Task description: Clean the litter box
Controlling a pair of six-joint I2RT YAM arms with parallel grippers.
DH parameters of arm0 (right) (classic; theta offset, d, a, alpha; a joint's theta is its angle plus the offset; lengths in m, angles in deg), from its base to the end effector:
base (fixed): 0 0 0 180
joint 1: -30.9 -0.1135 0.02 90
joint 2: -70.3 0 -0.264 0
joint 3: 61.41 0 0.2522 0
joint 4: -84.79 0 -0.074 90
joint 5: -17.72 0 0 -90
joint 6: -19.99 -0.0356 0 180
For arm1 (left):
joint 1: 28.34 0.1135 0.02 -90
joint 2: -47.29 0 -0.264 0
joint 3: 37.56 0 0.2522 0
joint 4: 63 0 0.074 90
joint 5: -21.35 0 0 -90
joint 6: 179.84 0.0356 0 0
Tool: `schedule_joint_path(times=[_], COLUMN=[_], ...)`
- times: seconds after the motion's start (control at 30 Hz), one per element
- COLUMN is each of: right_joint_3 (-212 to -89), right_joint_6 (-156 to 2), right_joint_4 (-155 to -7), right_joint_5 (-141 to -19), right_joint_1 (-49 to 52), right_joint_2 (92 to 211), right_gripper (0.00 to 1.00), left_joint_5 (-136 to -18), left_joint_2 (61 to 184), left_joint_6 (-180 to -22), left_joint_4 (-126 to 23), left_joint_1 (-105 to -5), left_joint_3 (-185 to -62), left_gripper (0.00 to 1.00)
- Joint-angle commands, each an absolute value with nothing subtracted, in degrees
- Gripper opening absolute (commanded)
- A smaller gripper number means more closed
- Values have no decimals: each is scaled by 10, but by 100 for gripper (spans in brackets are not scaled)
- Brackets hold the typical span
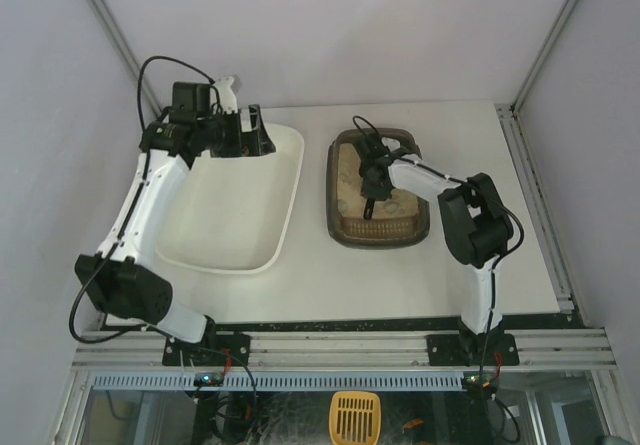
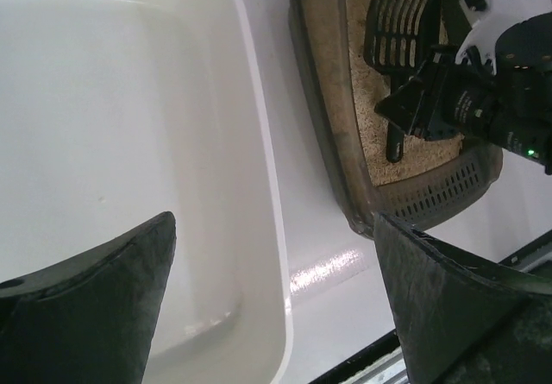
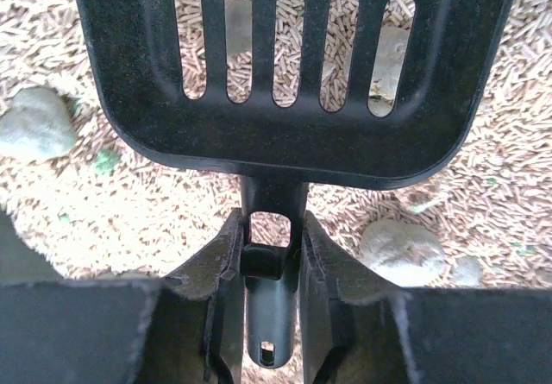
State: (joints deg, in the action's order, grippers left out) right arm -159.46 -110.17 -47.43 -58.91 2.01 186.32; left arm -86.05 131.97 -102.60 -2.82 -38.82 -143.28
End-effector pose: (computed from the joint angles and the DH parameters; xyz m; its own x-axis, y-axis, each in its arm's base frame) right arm 0.3720 0.1959 0.1739 -0.8596 0.2423 -0.4499 0.2192 0.9702 0.1038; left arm 0.3075 -0.0677 0.3988 -0.6941 -0.0859 -0.7148 0.2546 0.8994 -0.3554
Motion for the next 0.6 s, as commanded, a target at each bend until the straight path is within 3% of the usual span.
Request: schedule_joint_path(times=[0.0,0.3,0.57], right_joint_3=[-1637,-1663,-1639], right_joint_6=[-1039,-963,-954], right_joint_4=[-451,-392,-381], right_joint_5=[-591,-620,-689], right_joint_1=[19,10,-11], right_joint_2=[1801,1752,1695], right_gripper=[0,0,0], left_joint_5=[-939,-1014,-1108], left_joint_2=[1383,1502,1523], left_joint_6=[-965,-952,-1008], left_joint_4=[17,26,-134], left_joint_1=[-406,-433,-468], left_joint_3=[-1516,-1642,-1606], left_gripper=[100,100,100])
